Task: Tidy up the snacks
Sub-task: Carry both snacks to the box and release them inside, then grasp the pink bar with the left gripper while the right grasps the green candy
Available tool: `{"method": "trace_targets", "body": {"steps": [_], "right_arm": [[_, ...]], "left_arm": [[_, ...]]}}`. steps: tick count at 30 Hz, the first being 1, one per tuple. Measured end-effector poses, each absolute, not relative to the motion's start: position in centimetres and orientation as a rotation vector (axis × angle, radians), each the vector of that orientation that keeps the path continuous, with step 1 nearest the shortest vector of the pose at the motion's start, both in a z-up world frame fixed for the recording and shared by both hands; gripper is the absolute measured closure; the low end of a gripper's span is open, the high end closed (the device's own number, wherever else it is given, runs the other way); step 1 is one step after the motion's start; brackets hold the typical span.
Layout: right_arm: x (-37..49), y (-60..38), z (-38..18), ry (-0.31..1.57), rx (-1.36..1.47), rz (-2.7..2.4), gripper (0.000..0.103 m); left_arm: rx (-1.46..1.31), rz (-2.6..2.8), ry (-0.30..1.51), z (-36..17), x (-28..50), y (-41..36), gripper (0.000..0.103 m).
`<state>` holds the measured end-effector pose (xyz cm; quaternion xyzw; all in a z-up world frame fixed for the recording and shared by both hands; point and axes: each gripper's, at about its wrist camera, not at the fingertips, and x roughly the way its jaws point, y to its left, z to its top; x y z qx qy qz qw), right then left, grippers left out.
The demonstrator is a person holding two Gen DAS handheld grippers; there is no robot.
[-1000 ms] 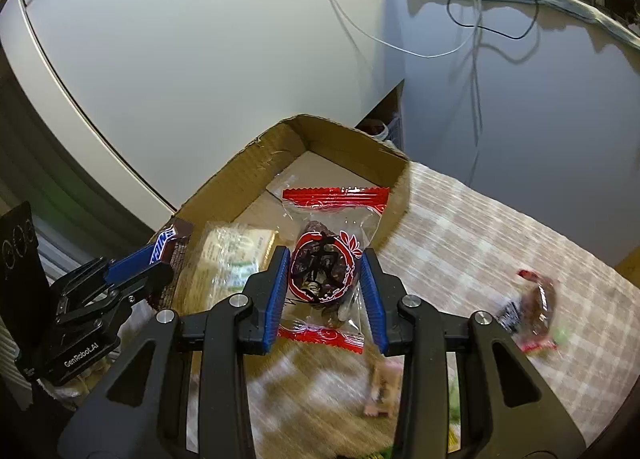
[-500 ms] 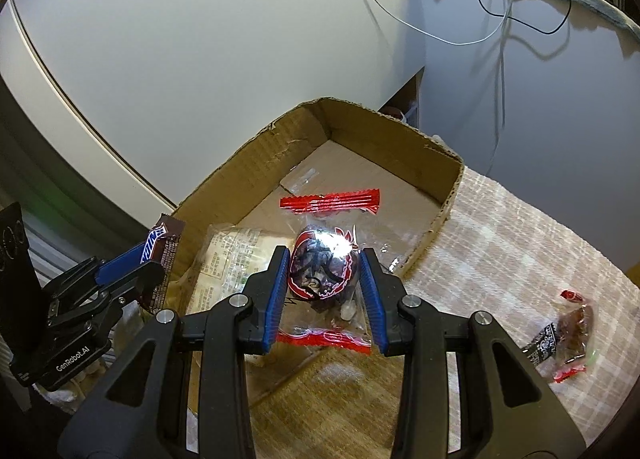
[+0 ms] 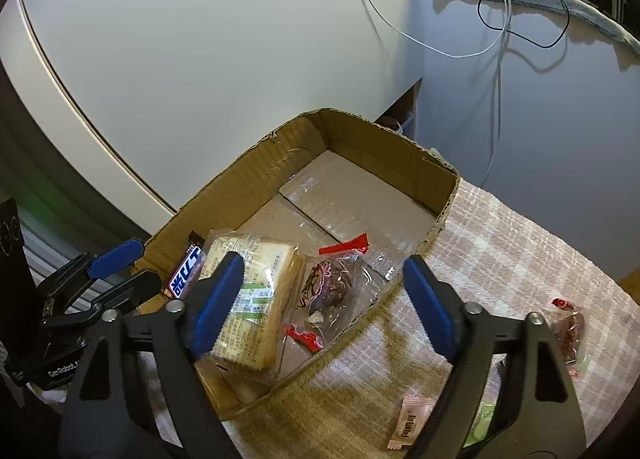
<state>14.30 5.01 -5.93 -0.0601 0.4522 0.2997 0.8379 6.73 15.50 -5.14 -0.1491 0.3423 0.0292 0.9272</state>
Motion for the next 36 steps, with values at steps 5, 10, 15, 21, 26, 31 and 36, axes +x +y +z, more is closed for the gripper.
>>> {"method": "trace_targets", "body": {"steps": [5,10,15,21,26,31,36], "right_arm": [[14.1,4.6,-5.6,0.951,-0.129,0.631,0.018],[13.5,3.3,-5.0,0.94,-0.128,0.627,0.018],[12.4,1.0,-4.1,0.928,-0.129,0.618,0.018],[10.8,-2.9,-3.7,0.925,-0.128,0.584,0.018],[9.2,-6.8,-3.7,0.934,-0.131,0.547,0.018],[8.0,-10.4,-4.3,0.952,-0.131,0.5,0.018],[7.7,-12.7,-5.3,0.977,-0.115,0.471,0.019]], "left_arm": [[-0.299,0.052,0.697,-5.0,6.7,15.1,0.045],[-0.292,0.036,0.684,-4.5,6.5,14.6,0.045],[-0.281,0.006,0.669,-3.7,6.0,13.3,0.045],[-0.257,-0.056,0.661,-3.1,5.6,10.6,0.045],[-0.242,-0.118,0.666,-3.0,5.2,8.3,0.045],[-0.205,-0.179,0.687,-3.2,5.1,5.3,0.045],[-0.172,-0.247,0.72,-3.9,5.6,2.4,0.049]]}}
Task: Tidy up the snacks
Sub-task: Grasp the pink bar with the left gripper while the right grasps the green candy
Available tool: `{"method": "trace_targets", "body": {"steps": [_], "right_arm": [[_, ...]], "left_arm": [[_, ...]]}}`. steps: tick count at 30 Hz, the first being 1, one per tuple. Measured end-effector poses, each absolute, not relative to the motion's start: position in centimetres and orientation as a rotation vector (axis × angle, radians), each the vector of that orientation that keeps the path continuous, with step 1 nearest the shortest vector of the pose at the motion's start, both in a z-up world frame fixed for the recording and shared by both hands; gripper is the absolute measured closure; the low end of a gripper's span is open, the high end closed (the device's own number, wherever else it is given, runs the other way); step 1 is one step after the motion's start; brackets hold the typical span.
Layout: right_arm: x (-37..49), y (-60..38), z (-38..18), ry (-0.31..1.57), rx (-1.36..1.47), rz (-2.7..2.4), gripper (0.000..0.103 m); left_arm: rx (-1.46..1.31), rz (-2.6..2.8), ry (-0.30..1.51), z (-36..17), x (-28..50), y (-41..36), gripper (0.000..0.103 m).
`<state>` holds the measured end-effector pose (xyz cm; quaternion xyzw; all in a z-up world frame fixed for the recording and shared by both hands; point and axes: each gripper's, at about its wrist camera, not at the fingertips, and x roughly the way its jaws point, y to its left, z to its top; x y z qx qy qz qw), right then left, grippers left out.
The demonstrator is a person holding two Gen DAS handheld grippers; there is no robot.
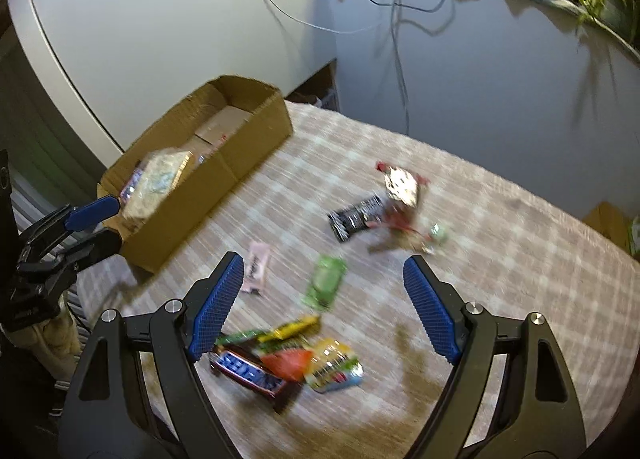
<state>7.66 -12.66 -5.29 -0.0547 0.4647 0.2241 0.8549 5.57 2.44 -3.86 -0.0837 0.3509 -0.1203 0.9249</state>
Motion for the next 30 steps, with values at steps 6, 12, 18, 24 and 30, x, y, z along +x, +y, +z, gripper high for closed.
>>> {"method": "trace_targets", "body": {"steps": [6,12,18,24,30], "right_arm": [[7.8,-12.3,-7.3,1.04,-0.146,0.46,0.043],[8.4,-10.9,-9.7,1.098,-0.165,0.47,0.056],[9.0,-10.2,-11.3,1.121,-0.193,0.453,0.061],[9.6,-9.9,-11.9,1.13,-0.216,0.447,0.061],[9.4,-8.6,-12.4,1.108,-0.313,0.433,0.069]], "left_arm": [[-0.131,-0.303,0.798,-5.6,6.8,-1.2,0.073],[-0.111,-0.304,0.885,-7.8,8.5,-3.3,0.081],[-0.09,-0.277,0.922,-9.1,9.5,-3.7,0.081],[-0.08,-0.266,0.93,-9.5,10.0,-3.5,0.081],[-0.078,-0.268,0.943,-9.8,10.4,-3.5,0.081]]}}
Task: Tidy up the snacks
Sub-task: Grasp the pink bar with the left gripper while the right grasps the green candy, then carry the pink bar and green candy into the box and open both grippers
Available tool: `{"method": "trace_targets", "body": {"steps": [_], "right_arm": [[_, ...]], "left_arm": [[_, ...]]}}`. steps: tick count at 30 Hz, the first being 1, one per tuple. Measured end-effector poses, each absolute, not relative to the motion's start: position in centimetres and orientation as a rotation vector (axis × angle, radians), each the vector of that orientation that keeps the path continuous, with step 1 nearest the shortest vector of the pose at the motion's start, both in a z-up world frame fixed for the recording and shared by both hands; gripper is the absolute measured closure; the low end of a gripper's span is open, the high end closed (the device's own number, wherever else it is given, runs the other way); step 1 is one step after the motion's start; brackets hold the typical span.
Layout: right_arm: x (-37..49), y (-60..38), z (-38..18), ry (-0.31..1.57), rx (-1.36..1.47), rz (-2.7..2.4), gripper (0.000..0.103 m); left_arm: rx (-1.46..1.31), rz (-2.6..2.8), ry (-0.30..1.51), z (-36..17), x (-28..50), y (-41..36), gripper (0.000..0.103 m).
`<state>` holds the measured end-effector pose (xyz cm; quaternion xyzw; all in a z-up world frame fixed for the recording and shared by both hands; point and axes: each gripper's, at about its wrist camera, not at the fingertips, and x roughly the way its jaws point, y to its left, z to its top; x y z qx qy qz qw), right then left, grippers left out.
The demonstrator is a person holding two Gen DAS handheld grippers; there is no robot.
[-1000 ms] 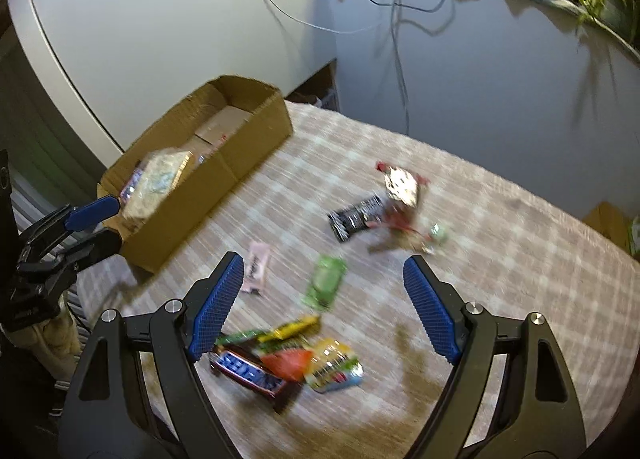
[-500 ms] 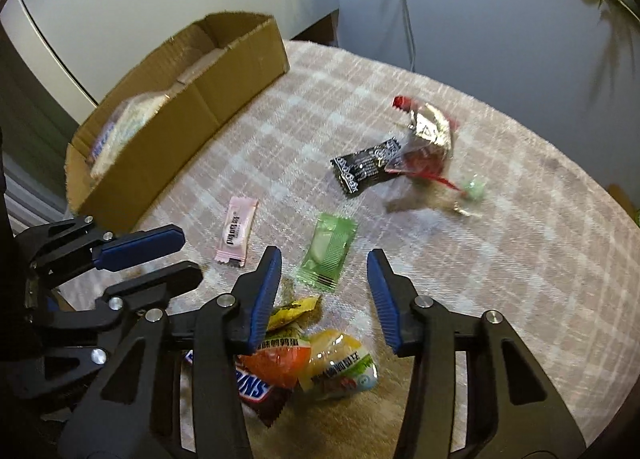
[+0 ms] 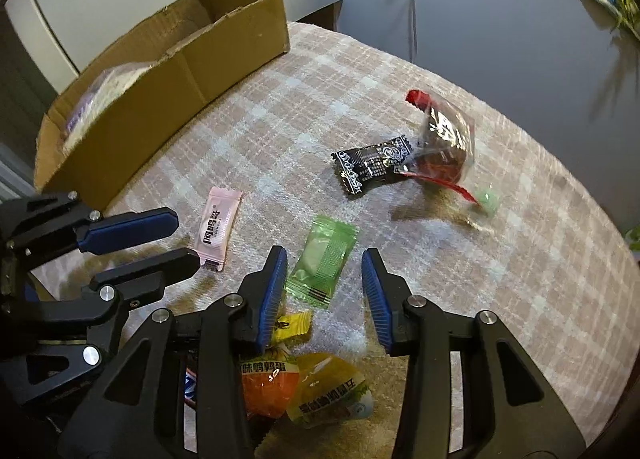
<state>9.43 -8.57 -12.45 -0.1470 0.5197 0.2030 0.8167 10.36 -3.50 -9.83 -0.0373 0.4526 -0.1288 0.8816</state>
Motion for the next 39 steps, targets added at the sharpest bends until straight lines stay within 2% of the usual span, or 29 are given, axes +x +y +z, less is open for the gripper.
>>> {"method": "trace_targets", "body": {"steps": [5,15,18,26,39], "right_arm": [[9.4,-8.6,-12.4,1.098,-0.371,0.422,0.079],[9.1,-10.3,-12.1,1.093,-0.386,0.417,0.079],[9.0,-10.3,-12.1,1.089,-0.391,0.415,0.08],[8.7,-10.9,-11.5,1.062,-0.344,0.417,0.081],[7.5,-9.6,-6.9,0.97,-0.308,0.455,0.081]], "left_arm": [[-0.077,-0.264,0.957,-10.5,10.8,-3.7,0.081],[0.065,-0.219,0.96,-11.4,12.1,-6.0,0.081],[0.091,-0.215,0.949,-11.4,12.3,-6.2,0.084],[0.024,-0.219,0.936,-10.8,12.0,-5.0,0.085],[-0.046,-0.207,0.827,-6.4,10.0,-1.8,0.085]]}}
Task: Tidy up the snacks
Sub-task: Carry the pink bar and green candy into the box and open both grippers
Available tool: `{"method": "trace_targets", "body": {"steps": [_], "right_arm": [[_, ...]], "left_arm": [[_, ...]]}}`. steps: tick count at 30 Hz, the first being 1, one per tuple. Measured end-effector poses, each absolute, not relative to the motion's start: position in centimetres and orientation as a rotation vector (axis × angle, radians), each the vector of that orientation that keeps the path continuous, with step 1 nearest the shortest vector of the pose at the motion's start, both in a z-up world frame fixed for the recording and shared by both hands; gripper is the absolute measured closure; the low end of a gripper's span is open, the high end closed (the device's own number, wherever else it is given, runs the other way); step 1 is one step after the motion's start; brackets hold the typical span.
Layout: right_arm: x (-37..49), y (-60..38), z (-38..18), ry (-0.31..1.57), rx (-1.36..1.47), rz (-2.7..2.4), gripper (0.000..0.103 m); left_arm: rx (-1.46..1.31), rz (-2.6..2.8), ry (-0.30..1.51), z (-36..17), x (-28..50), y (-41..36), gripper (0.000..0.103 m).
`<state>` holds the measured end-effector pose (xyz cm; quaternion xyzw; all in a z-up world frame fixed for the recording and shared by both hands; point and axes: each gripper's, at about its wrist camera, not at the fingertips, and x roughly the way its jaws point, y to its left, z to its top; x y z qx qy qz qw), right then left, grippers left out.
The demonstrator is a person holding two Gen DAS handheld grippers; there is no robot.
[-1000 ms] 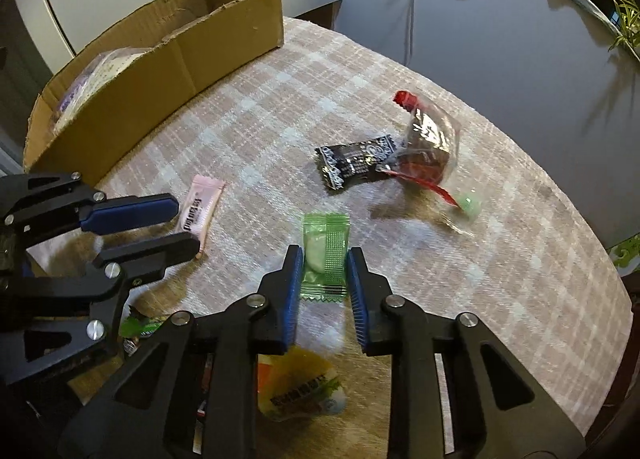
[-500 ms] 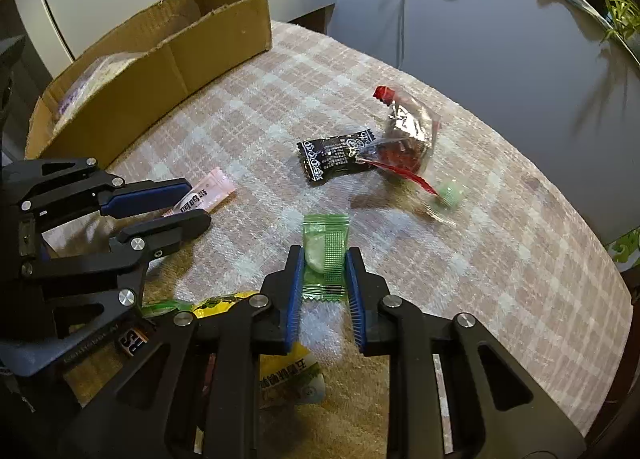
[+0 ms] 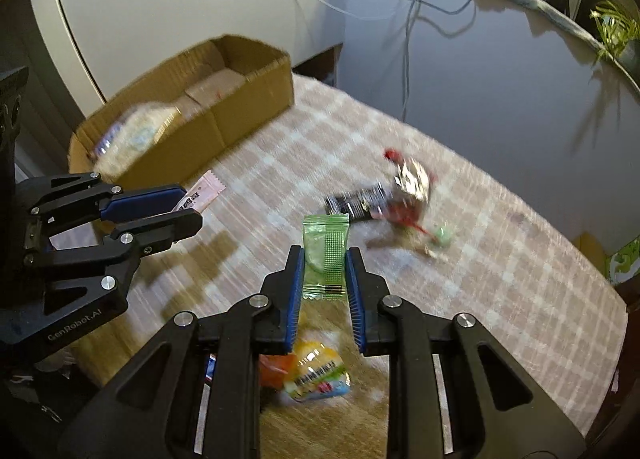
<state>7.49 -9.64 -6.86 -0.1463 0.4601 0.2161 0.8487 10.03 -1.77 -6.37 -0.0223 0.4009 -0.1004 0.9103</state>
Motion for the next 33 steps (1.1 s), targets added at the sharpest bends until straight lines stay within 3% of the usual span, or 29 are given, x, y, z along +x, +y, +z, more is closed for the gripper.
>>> {"method": "trace_targets", "body": {"steps": [15,33], "right_arm": [[11.2,-1.6,-3.4,0.89,-0.28,0.543,0.081],[18.0,6.0,-6.4,0.956,-0.275,0.592,0.081]], "left_arm": [[-0.115,-0.081,0.754,-3.5,10.6,6.7,0.085],[-0.147,-0.017,0.808,-4.8,14.9,12.0,0.085]]}}
